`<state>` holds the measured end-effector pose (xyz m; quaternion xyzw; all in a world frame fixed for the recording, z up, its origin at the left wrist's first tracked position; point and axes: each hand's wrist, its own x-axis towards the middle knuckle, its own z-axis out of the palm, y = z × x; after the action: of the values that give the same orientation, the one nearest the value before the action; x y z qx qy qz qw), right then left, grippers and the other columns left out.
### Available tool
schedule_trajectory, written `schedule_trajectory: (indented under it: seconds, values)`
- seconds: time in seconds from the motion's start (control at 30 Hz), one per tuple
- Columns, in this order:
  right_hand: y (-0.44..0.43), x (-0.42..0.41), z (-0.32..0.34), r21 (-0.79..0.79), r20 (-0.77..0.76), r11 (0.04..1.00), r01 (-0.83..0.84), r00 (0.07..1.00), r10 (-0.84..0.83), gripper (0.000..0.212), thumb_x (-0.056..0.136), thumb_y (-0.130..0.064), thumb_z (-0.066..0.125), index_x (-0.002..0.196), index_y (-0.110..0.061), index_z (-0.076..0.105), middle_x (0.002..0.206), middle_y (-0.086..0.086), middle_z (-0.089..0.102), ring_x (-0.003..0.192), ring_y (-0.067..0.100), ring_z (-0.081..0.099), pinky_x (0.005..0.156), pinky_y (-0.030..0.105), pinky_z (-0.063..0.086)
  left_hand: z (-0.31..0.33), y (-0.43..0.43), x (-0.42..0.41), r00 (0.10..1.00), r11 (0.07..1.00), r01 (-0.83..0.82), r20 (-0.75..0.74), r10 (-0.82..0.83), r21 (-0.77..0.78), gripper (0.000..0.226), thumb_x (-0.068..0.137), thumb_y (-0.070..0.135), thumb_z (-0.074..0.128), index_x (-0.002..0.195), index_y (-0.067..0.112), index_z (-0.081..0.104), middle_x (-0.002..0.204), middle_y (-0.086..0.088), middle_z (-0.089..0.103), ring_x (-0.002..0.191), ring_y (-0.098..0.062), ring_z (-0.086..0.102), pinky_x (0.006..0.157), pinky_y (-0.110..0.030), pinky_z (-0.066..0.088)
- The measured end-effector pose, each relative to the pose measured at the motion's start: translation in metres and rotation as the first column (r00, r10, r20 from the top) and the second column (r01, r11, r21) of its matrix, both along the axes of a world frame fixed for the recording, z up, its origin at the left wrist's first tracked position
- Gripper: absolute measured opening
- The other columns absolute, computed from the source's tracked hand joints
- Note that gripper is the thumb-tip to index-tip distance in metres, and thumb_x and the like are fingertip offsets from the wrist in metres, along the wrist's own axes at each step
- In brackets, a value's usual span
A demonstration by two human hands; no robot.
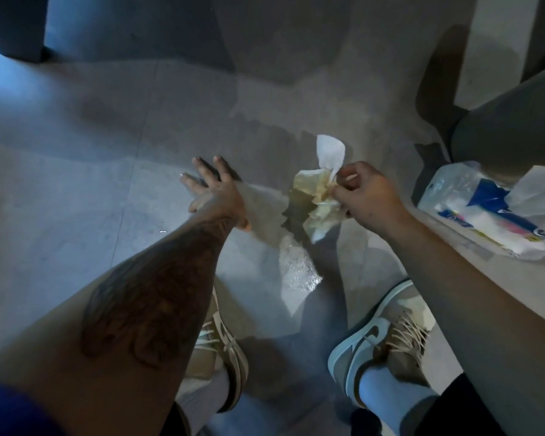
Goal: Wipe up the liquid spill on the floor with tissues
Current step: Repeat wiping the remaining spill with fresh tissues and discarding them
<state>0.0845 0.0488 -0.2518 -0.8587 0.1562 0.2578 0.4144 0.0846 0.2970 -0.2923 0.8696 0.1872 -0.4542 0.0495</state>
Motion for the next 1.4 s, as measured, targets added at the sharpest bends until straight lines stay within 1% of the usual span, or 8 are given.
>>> schedule_trajectory:
  seconds: [0.17,0.37,0.5,0.7,0.83,1.0,1.17,1.4]
  values:
    - [-0.016,-0.023,-0.014,-0.318,0.097,0.945,-0.079,0.989,0.115,0.009,0.091,-0.030,0.060,0.096,-0.024,0.064,0.098,0.001,0.065,0.090,0.022,0.062,0.086,0.038,0.053,-0.003,0.001,0.001,1.000,1.000,0.006,0.002,-0.006,0.010,0.159,0.058,0.046,0.094,0.152,0.016,-0.031,0.158,-0.022,-0.034,0.146,-0.056,-0.017,0.111,-0.066,0.029]
    - [0.003,-0.029,-0.033,-0.427,0.084,0.788,-0.445,0.848,0.524,0.085,0.080,-0.051,0.073,0.149,-0.015,0.039,0.158,0.004,0.032,0.147,0.025,0.023,0.116,0.042,0.027,-0.003,0.000,0.002,1.000,1.000,0.004,0.008,-0.004,0.014,0.160,0.057,0.047,0.094,0.152,0.015,-0.031,0.158,-0.023,-0.034,0.145,-0.056,-0.017,0.110,-0.067,0.030]
    - [0.019,-0.024,-0.045,-0.509,0.025,0.683,-0.524,0.784,0.621,0.085,0.080,-0.054,0.069,0.149,-0.016,0.038,0.157,0.004,0.033,0.146,0.025,0.025,0.115,0.044,0.027,0.000,0.000,0.001,1.000,1.000,0.024,0.010,-0.024,0.016,0.159,0.058,0.048,0.093,0.153,0.013,-0.030,0.158,-0.025,-0.033,0.145,-0.056,-0.017,0.110,-0.066,0.030]
    - [0.017,-0.032,-0.055,-0.627,0.097,0.569,-0.532,0.672,0.734,0.042,0.079,-0.043,0.069,0.115,-0.021,0.067,0.119,0.002,0.060,0.116,0.028,0.048,0.093,0.043,0.039,0.000,0.000,0.001,1.000,1.000,0.018,0.003,-0.018,0.018,0.157,0.060,0.046,0.093,0.153,0.015,-0.030,0.158,-0.023,-0.033,0.146,-0.056,-0.017,0.110,-0.066,0.031]
    - [0.009,-0.032,-0.057,-0.592,0.117,0.602,-0.536,0.682,0.722,0.016,0.075,-0.034,0.072,0.088,-0.025,0.072,0.099,0.001,0.064,0.098,0.028,0.055,0.081,0.040,0.042,0.000,-0.001,0.001,1.000,1.000,0.008,0.009,-0.008,0.009,0.157,0.060,0.045,0.093,0.153,0.016,-0.030,0.158,-0.022,-0.034,0.146,-0.055,-0.018,0.109,-0.066,0.032]
    - [-0.006,-0.033,-0.042,-0.280,0.315,0.930,-0.237,0.892,0.323,0.032,0.077,-0.023,0.075,0.108,-0.021,0.070,0.106,0.003,0.071,0.094,0.024,0.062,0.082,0.033,0.050,0.001,0.000,0.001,1.000,1.000,0.011,0.003,-0.011,0.002,0.157,0.060,0.046,0.093,0.153,0.016,-0.030,0.158,-0.022,-0.034,0.146,-0.055,-0.018,0.110,-0.065,0.032]
    - [-0.038,-0.043,-0.043,-0.465,0.182,0.860,-0.209,0.928,0.324,0.032,0.075,-0.024,0.063,0.106,-0.019,0.069,0.106,0.008,0.066,0.097,0.030,0.061,0.082,0.035,0.049,0.002,0.000,0.000,1.000,1.000,0.011,0.013,-0.011,-0.006,0.158,0.059,0.045,0.094,0.153,0.016,-0.029,0.158,-0.022,-0.034,0.145,-0.055,-0.019,0.107,-0.067,0.035]
    - [-0.008,-0.055,-0.055,-0.461,0.107,0.828,-0.319,0.906,0.409,0.041,0.077,-0.012,0.066,0.118,-0.014,0.070,0.118,0.009,0.063,0.104,0.033,0.060,0.080,0.034,0.049,0.004,-0.001,0.002,1.000,1.000,0.014,0.005,-0.014,0.014,0.157,0.060,0.045,0.094,0.152,0.017,-0.030,0.159,-0.022,-0.034,0.146,-0.055,-0.017,0.109,-0.066,0.033]
